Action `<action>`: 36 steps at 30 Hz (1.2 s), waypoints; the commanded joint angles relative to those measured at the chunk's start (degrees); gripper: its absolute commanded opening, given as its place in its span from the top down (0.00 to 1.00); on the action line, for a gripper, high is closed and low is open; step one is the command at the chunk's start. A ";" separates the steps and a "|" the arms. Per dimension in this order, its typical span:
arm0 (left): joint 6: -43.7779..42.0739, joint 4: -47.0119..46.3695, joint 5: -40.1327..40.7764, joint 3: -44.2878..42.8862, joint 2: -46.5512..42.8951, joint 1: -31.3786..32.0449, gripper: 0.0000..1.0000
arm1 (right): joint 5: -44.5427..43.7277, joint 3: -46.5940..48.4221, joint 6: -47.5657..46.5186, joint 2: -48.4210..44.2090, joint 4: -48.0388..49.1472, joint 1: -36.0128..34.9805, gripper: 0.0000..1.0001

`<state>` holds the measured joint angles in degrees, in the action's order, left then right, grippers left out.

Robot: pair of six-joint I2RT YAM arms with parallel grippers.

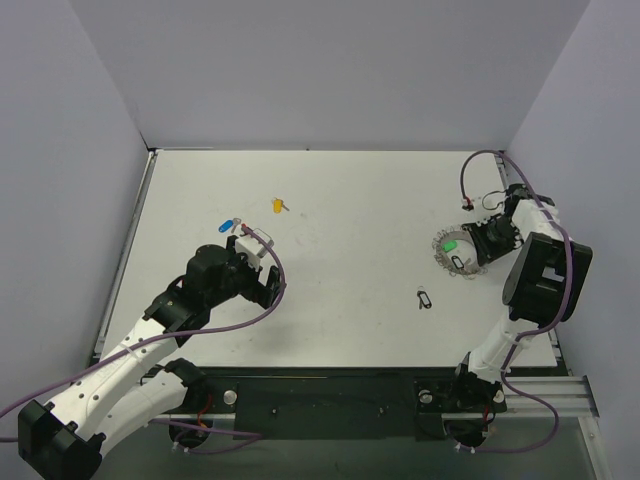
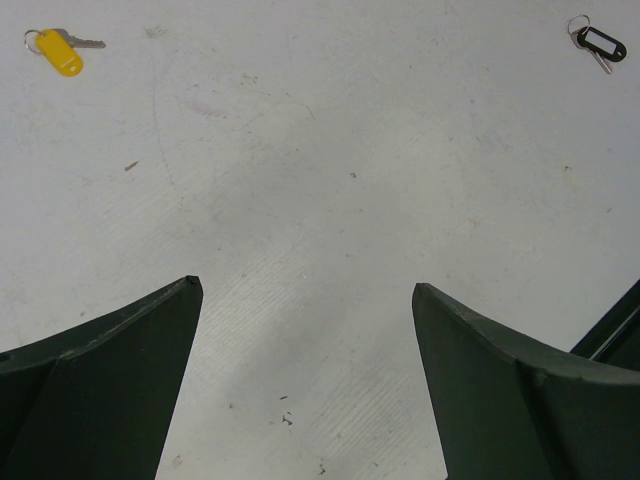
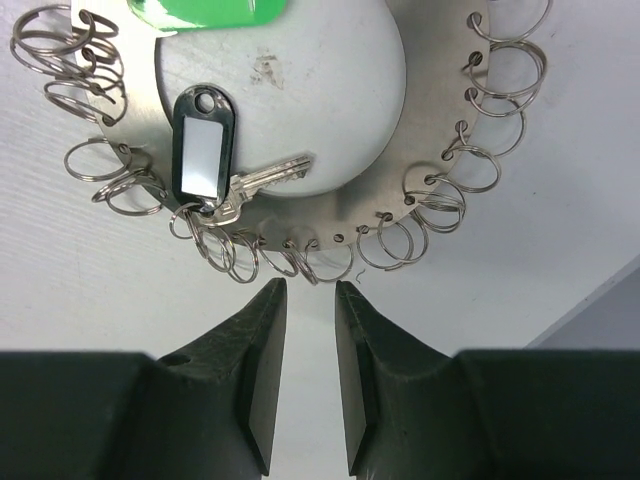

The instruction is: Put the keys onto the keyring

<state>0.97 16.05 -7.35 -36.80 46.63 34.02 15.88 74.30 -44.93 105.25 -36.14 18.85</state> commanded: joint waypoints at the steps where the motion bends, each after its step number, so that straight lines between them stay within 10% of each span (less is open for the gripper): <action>1: -0.62 -1.20 -0.82 -1.87 -0.40 -0.27 0.03 | -1.46 1.55 2.91 -1.63 0.10 -0.92 0.78; 36: -0.62 -1.11 -0.73 -1.79 -0.40 -0.27 0.03 | -5.77 1.11 1.77 2.85 -2.00 -2.50 0.77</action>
<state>0.97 16.05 -7.38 -36.80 46.63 34.02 11.38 74.43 -43.59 107.20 -35.22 17.04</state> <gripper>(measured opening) 0.971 0.228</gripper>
